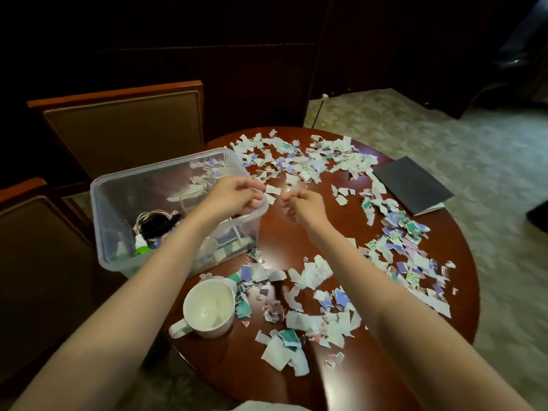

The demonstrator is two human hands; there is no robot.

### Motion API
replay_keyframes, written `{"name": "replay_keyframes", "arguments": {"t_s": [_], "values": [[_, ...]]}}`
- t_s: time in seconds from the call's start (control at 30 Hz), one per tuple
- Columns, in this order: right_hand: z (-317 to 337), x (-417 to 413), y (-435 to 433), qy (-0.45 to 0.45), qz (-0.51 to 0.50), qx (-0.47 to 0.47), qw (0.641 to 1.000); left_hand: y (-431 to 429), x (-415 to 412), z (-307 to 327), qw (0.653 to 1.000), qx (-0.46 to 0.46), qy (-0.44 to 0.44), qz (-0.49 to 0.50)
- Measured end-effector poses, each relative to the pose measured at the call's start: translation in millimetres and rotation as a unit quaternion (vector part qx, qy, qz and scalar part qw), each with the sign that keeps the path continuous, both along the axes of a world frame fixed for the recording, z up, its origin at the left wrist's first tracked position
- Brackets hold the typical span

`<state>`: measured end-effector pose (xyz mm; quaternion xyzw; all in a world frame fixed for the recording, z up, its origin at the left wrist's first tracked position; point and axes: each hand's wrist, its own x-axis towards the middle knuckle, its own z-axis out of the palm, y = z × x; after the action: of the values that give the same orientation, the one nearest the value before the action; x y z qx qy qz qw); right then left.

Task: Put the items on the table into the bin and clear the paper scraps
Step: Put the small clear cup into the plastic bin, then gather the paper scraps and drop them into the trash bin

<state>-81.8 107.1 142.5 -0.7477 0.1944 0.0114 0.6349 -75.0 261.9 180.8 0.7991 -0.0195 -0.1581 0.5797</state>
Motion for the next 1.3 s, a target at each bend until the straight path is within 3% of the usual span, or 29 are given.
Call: {"name": "replay_keyframes", "arguments": {"t_s": [0.43, 0.63, 0.7, 0.8, 0.93, 1.03, 1.17, 1.3], "values": [[-93, -95, -70, 0.132, -0.105, 0.033, 0.985, -81, -50, -45, 0.993, -0.002, 0.051, -0.106], [-106, -120, -116, 0.103, -0.070, -0.102, 0.987, -127, -62, -69, 0.988, 0.031, 0.076, -0.127], [-104, -136, -132, 0.073, -0.048, -0.192, 0.978, -144, -67, -77, 0.986, 0.036, 0.093, -0.131], [-111, -167, -159, 0.024, 0.002, -0.355, 0.935, -166, -76, -91, 0.983, 0.053, 0.108, -0.136], [-133, -205, -190, 0.076, 0.104, -0.489, 0.863, -193, -97, -114, 0.976, 0.148, 0.064, -0.146], [-149, -212, -202, 0.112, 0.152, -0.531, 0.826, -202, -111, -125, 0.958, 0.249, 0.006, -0.142], [-161, -201, -216, 0.141, 0.171, -0.524, 0.822, -210, -125, -146, 0.928, 0.318, -0.026, -0.191], [-166, -179, -228, 0.091, 0.175, -0.529, 0.825, -221, -132, -167, 0.902, 0.359, -0.047, -0.236]]}}
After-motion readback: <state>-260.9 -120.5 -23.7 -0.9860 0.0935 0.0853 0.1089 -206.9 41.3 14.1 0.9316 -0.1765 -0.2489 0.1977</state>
